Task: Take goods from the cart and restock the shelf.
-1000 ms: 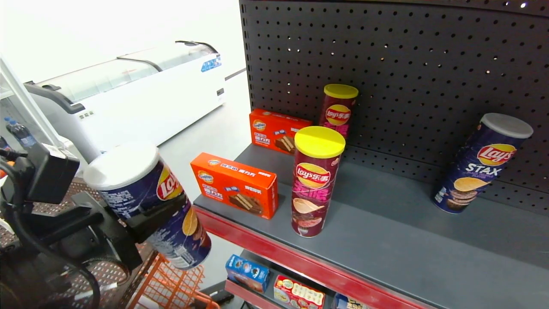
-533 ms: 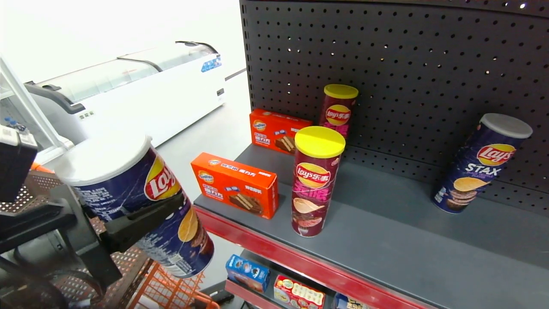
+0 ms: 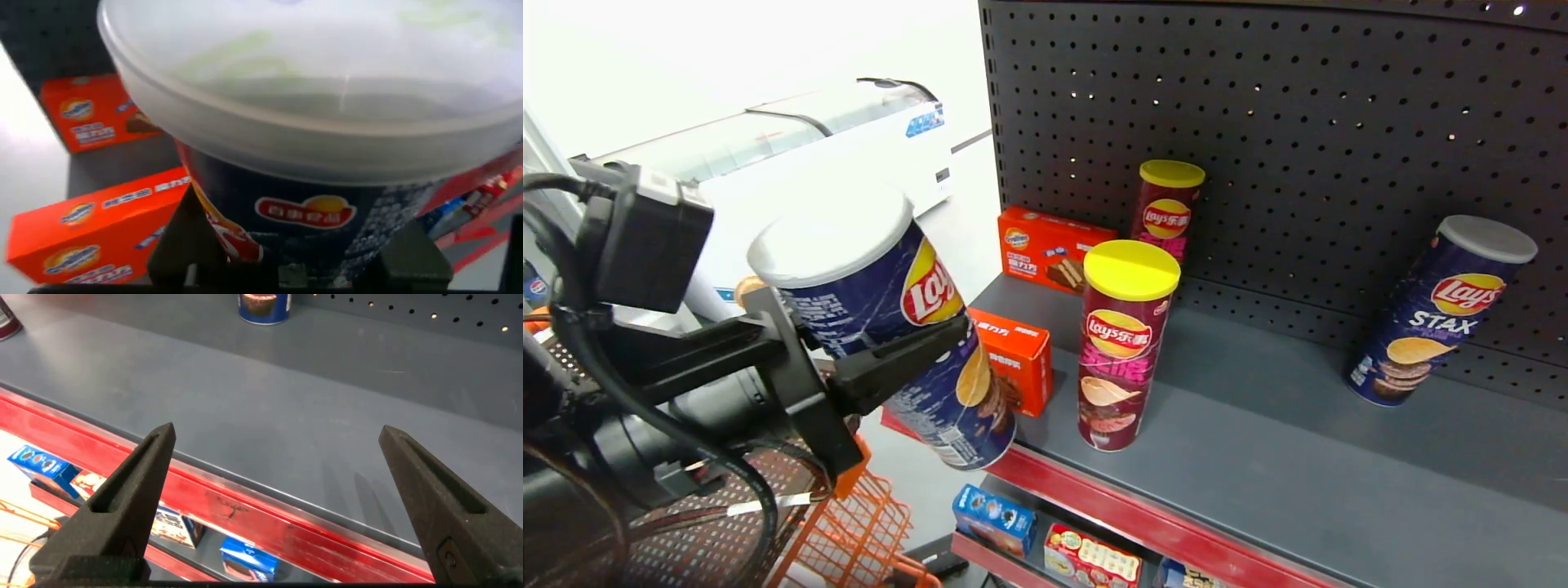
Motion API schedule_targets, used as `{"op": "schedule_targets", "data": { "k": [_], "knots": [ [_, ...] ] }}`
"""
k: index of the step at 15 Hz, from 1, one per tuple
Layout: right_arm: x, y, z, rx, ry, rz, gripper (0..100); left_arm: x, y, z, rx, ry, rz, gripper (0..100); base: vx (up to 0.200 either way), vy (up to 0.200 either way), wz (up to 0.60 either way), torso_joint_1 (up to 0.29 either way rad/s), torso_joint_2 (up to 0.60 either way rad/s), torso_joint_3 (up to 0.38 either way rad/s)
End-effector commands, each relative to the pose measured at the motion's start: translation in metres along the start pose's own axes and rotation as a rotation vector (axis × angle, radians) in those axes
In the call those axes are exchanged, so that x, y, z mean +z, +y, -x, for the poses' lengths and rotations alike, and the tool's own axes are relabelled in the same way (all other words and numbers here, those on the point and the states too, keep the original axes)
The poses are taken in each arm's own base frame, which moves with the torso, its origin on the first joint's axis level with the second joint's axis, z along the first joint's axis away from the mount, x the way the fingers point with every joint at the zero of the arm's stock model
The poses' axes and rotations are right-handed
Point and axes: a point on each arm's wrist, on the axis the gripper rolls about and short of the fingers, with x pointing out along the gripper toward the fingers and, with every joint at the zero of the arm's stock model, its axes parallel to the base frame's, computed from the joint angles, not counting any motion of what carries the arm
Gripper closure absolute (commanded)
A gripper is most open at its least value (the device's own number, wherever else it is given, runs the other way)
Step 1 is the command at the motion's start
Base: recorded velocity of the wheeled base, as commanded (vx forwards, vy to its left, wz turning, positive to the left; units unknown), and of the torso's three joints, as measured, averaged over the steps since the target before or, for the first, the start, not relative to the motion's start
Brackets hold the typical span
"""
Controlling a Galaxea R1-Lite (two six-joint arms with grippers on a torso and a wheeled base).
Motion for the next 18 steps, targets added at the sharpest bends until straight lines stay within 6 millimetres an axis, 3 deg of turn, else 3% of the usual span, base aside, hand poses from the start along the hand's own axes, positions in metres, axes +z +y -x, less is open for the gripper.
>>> {"op": "schedule_targets", "data": {
  "k": [1,12,16,18],
  "knots": [
    [0.000,0.000,0.000,0.001,0.001,0.000,0,-0.011,-0.004,-0.015,-0.055,0.040,0.018,100,0.000,0.000,0.00,0.000,0.00,0.000],
    [0.000,0.000,0.000,0.001,0.001,0.000,0,-0.019,-0.051,-0.014,-0.400,0.067,0.046,100,0.000,0.000,0.00,0.000,0.00,0.000],
    [0.000,0.000,0.000,0.001,0.001,0.000,0,-0.025,-0.052,-0.011,-0.448,0.081,0.046,100,0.000,0.000,0.00,0.000,0.00,0.000],
    [0.000,0.000,0.000,0.001,0.001,0.000,0,-0.026,-0.052,-0.011,-0.447,0.087,0.048,100,0.000,0.000,-0.60,0.002,0.00,0.000]
  ]
}}
